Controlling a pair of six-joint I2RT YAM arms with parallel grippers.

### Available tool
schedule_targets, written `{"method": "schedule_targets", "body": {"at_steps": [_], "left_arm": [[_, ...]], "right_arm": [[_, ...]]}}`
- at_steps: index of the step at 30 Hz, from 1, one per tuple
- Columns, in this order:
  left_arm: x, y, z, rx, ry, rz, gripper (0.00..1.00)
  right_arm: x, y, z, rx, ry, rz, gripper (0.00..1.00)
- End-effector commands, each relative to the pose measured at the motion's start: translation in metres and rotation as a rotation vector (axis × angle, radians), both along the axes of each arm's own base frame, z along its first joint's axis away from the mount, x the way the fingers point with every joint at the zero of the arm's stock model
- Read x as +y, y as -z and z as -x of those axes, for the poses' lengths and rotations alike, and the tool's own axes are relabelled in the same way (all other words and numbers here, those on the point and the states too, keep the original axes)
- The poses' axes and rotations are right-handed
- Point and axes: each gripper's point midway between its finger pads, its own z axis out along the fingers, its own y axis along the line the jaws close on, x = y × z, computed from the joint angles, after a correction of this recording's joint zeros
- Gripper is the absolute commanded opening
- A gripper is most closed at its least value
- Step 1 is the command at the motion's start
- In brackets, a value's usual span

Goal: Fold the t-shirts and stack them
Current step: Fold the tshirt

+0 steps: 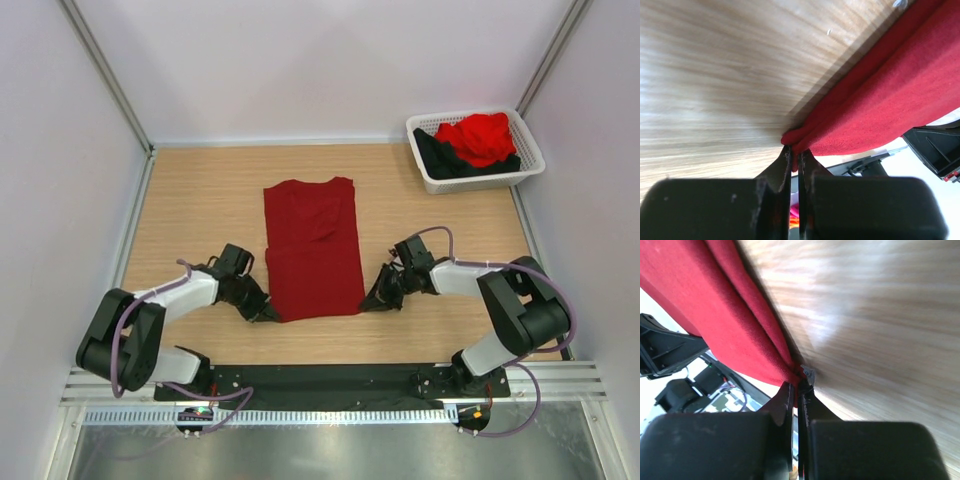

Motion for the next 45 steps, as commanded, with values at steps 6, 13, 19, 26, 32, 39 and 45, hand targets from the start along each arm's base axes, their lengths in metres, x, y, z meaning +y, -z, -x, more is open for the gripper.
{"method": "schedule_targets", "body": {"at_steps": [6,13,19,26,32,39,45], "left_arm": [[0.022,0.015,0.041,0.004,0.042,-0.163,0.0],[0.022,-0.006,0.071,-0.018,0.014,-0.153,0.0],[0.026,-0.049,0.082,-0.129,-0.025,-0.116,0.0],[0.02,-0.11,0.047,-0.295,-0.003,-0.135,0.0],[0.011,-0.147,-0.005,-0.372,0.113,-0.264,0.0],[0.016,-0.175,-0.078,-0.427,0.104,-0.23,0.0],[0.01,-0.18,-0.122,-0.426,0.176,-0.175,0.0]], "right_arm": [[-0.018,0.013,0.042,-0.017,-0.03,0.13,0.01],[-0.025,-0.002,0.081,-0.032,-0.038,0.105,0.01],[-0.043,-0.026,0.092,-0.128,-0.077,0.145,0.01],[-0.03,-0.09,0.052,-0.25,-0.074,0.16,0.01],[-0.009,-0.135,0.003,-0.355,-0.07,0.172,0.01],[0.015,-0.157,-0.043,-0.404,-0.065,0.16,0.01],[0.023,-0.165,-0.079,-0.423,-0.051,0.163,0.01]]}}
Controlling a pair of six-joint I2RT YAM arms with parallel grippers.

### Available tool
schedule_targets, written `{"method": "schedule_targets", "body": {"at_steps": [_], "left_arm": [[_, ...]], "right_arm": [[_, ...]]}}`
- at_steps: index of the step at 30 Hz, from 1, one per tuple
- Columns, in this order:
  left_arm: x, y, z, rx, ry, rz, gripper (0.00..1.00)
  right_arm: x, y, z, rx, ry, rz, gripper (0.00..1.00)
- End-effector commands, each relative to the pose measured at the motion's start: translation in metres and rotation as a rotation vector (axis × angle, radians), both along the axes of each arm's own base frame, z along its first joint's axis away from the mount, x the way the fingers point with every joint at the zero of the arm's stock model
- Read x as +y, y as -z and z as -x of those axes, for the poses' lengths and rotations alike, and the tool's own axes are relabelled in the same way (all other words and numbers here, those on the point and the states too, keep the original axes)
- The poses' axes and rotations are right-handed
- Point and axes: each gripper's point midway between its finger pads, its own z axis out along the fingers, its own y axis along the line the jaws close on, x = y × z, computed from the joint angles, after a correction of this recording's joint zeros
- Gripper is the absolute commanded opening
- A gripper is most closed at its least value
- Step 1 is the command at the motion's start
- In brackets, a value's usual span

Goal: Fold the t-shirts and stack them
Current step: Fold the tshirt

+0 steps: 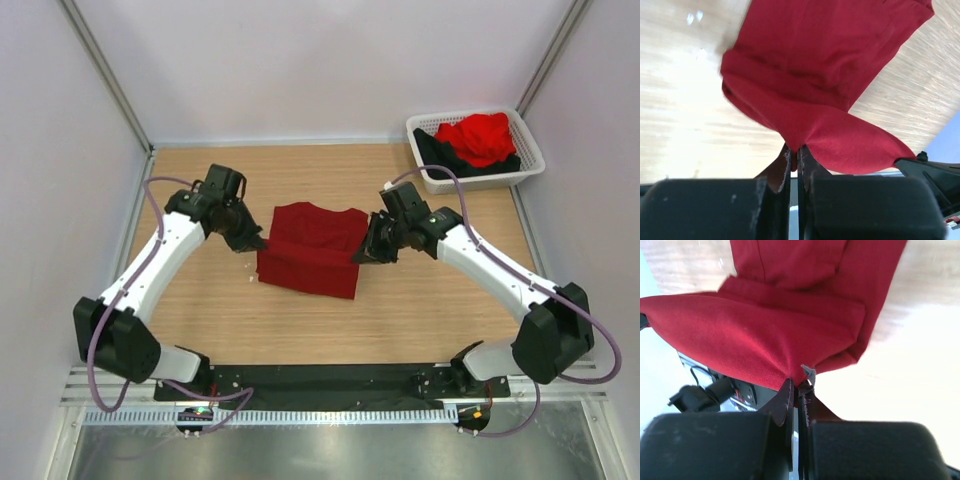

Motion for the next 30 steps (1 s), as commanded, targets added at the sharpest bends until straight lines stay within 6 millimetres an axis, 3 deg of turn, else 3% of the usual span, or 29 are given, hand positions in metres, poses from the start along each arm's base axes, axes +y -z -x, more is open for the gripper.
{"method": "schedule_targets", "body": {"at_steps": [1,10,13,17,21,30], "left_arm": [[-0.01,-0.013,-0.024,-0.049,0.116,0.038,0.0],[-0.028,-0.022,-0.069,-0.095,0.175,0.095,0.0],[-0.034,-0.014,-0.08,-0.078,0.191,0.109,0.0],[-0.041,-0.005,-0.099,-0.069,0.194,0.116,0.0],[-0.043,0.001,-0.113,-0.059,0.181,0.117,0.0],[-0.035,0.02,-0.136,-0.022,0.139,0.102,0.0]], "right_arm": [[0.003,-0.017,-0.031,-0.081,0.004,-0.01,0.01],[-0.009,-0.028,-0.074,-0.1,0.05,-0.021,0.01],[-0.014,-0.028,-0.086,-0.099,0.069,-0.035,0.01],[-0.019,-0.023,-0.099,-0.098,0.075,-0.048,0.01],[-0.021,-0.006,-0.114,-0.072,0.069,-0.056,0.01],[-0.025,0.011,-0.155,-0.058,0.063,-0.051,0.01]]}}
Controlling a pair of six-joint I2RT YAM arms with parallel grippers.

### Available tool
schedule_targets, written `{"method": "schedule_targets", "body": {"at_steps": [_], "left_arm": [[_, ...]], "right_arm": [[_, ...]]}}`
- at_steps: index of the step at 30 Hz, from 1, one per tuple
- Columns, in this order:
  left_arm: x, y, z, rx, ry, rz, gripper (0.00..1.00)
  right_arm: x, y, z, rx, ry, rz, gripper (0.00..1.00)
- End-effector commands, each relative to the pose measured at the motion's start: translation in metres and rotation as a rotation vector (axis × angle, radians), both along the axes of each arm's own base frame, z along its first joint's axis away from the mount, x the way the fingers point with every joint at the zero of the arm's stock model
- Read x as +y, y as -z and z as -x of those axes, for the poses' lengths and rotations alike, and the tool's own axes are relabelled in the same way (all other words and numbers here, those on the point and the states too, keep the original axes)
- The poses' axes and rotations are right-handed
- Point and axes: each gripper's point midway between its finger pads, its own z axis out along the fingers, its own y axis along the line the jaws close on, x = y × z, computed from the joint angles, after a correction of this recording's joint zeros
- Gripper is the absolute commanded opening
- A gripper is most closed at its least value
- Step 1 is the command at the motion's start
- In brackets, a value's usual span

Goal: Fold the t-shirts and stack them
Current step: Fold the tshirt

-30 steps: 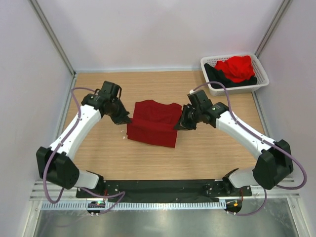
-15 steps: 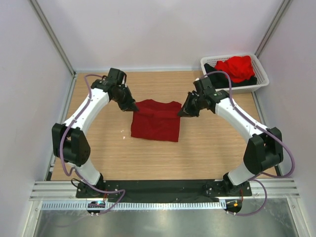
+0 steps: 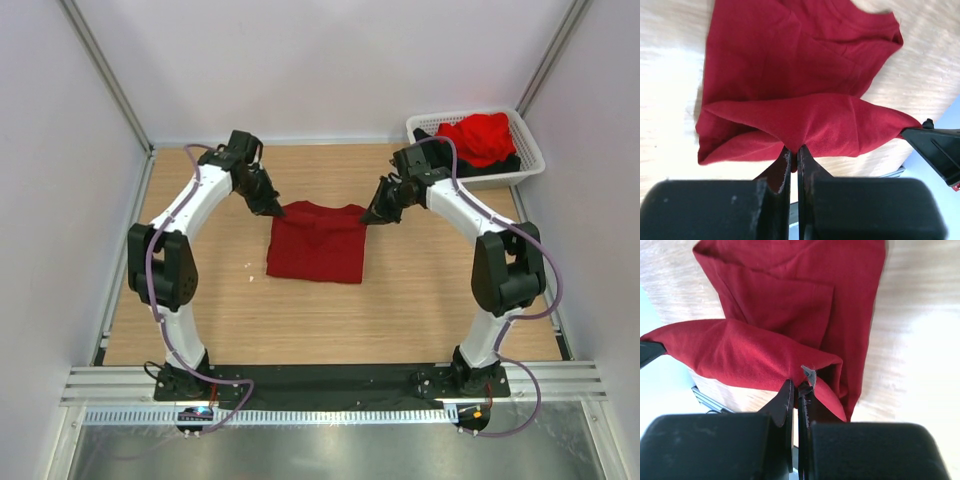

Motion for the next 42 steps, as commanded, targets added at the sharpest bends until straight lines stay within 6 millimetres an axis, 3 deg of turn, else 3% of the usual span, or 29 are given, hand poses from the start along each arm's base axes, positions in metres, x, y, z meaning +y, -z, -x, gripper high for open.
{"method": "schedule_targets", "body": {"at_steps": [1,6,7,8,10,11,13,14,15,16,17,19,22,24,25,27,28,29,31,33,35,38,42], "left_arm": [[0.0,-0.004,-0.022,-0.036,-0.006,0.026,0.0],[0.003,0.015,-0.044,-0.023,-0.028,0.024,0.05],[0.004,0.014,-0.053,-0.042,-0.031,0.022,0.06],[0.005,0.028,-0.06,-0.031,-0.04,0.012,0.1],[0.011,0.037,-0.082,-0.055,-0.07,0.007,0.18],[0.013,0.037,-0.098,-0.076,-0.079,0.006,0.19],[0.034,0.041,-0.117,-0.125,-0.114,-0.095,0.27],[0.038,0.032,-0.128,-0.152,-0.125,-0.103,0.31],[0.047,0.027,-0.131,-0.151,-0.141,-0.106,0.31],[0.062,0.024,-0.131,-0.143,-0.162,-0.121,0.31],[0.069,0.017,-0.132,-0.159,-0.174,-0.13,0.35],[0.078,0.004,-0.123,-0.186,-0.164,-0.146,0.41],[0.072,-0.002,-0.093,-0.172,-0.118,-0.114,0.43],[0.051,-0.006,-0.077,-0.182,-0.061,-0.016,0.42],[0.044,-0.001,-0.056,-0.162,-0.034,0.017,0.4],[0.019,-0.008,-0.041,-0.188,0.03,0.097,0.37],[0.012,0.0,-0.026,-0.157,0.044,0.12,0.35],[0.003,0.002,-0.02,-0.152,0.061,0.144,0.32],[-0.012,0.013,-0.008,-0.131,0.081,0.157,0.3],[-0.02,0.037,0.006,-0.063,0.092,0.15,0.27],[-0.017,0.064,0.016,0.011,0.079,0.117,0.22],[-0.008,0.088,0.028,0.082,0.054,0.066,0.19],[0.005,0.117,0.056,0.177,0.044,0.014,0.18]], "right_arm": [[0.005,-0.023,-0.027,-0.096,-0.027,-0.045,0.01],[0.006,0.002,-0.053,-0.07,-0.023,-0.051,0.02],[0.008,0.001,-0.062,-0.091,-0.018,-0.052,0.02],[0.009,0.015,-0.068,-0.071,-0.01,-0.052,0.04],[0.009,0.012,-0.094,-0.124,-0.001,-0.058,0.08],[0.005,0.027,-0.104,-0.117,0.01,-0.028,0.11],[-0.001,0.018,-0.135,-0.201,0.034,-0.028,0.25],[-0.001,0.013,-0.143,-0.2,0.037,-0.052,0.36],[-0.001,0.023,-0.142,-0.16,0.015,-0.043,0.37],[-0.001,-0.004,-0.155,-0.223,0.001,-0.033,0.39],[-0.008,-0.008,-0.159,-0.232,0.012,0.015,0.46],[-0.02,-0.014,-0.15,-0.204,-0.008,0.066,0.57],[-0.024,-0.015,-0.121,-0.143,-0.051,0.074,0.59],[-0.017,-0.016,-0.104,-0.139,-0.088,0.039,0.59],[-0.019,-0.016,-0.084,-0.122,-0.097,0.03,0.58],[-0.006,-0.02,-0.07,-0.144,-0.134,-0.04,0.56],[-0.004,-0.006,-0.053,-0.095,-0.141,-0.061,0.52],[0.001,-0.011,-0.046,-0.093,-0.148,-0.093,0.5],[0.012,0.003,-0.028,-0.048,-0.18,-0.122,0.45],[0.016,0.017,-0.02,-0.008,-0.179,-0.125,0.37],[0.021,0.034,-0.009,0.042,-0.19,-0.145,0.29],[0.025,0.053,0.003,0.075,-0.208,-0.114,0.2],[0.029,0.074,0.022,0.123,-0.222,-0.099,0.17]]}}
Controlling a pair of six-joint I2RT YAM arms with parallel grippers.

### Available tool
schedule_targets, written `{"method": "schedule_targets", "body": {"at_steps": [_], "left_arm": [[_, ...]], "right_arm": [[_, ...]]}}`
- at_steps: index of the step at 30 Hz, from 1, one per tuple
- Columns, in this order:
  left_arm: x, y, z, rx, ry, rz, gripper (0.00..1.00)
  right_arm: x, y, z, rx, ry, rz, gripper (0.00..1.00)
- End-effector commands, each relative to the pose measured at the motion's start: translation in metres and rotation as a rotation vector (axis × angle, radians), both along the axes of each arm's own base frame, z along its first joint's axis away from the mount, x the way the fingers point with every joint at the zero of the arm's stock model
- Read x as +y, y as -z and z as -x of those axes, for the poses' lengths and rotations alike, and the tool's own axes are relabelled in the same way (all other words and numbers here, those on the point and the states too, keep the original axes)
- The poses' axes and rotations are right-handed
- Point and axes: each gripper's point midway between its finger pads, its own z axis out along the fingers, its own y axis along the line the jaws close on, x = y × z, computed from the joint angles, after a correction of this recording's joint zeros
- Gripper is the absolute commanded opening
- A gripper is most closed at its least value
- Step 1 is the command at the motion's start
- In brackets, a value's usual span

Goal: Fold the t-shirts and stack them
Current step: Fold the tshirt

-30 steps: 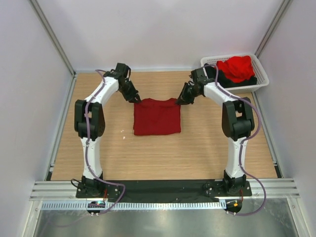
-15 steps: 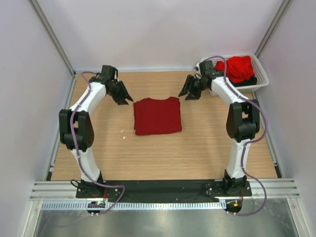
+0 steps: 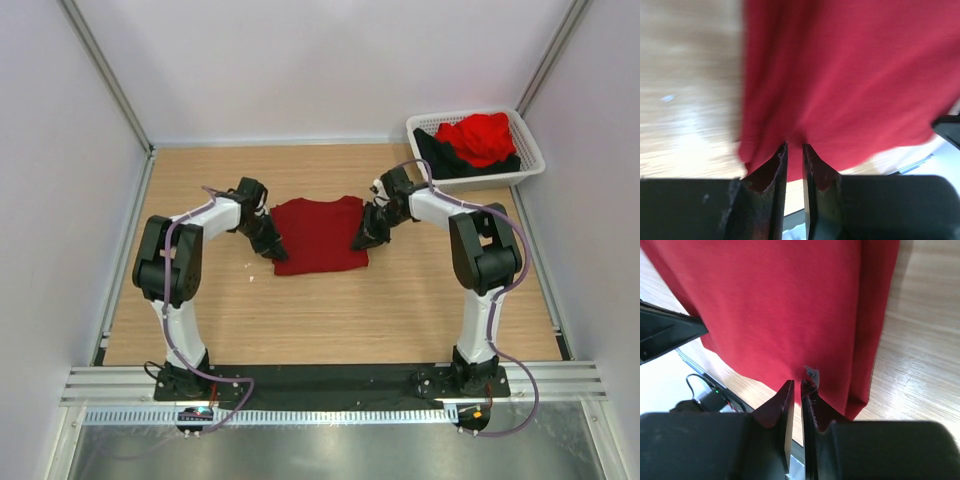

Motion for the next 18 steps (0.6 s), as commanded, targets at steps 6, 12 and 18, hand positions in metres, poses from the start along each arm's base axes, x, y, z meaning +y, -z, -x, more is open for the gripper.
{"method": "schedule_targets", "body": {"at_steps": [6,12,18], "left_arm": [[0.008,0.028,0.052,0.111,0.007,-0.06,0.18],[-0.001,0.023,0.112,0.19,0.019,-0.027,0.18],[-0.003,-0.03,0.099,0.037,0.055,0.004,0.31]], "right_arm": [[0.004,0.029,0.052,0.031,-0.038,0.028,0.17],[-0.01,0.025,0.12,0.068,-0.064,0.069,0.17],[-0.032,-0.011,0.103,-0.043,-0.015,0.139,0.32]]}}
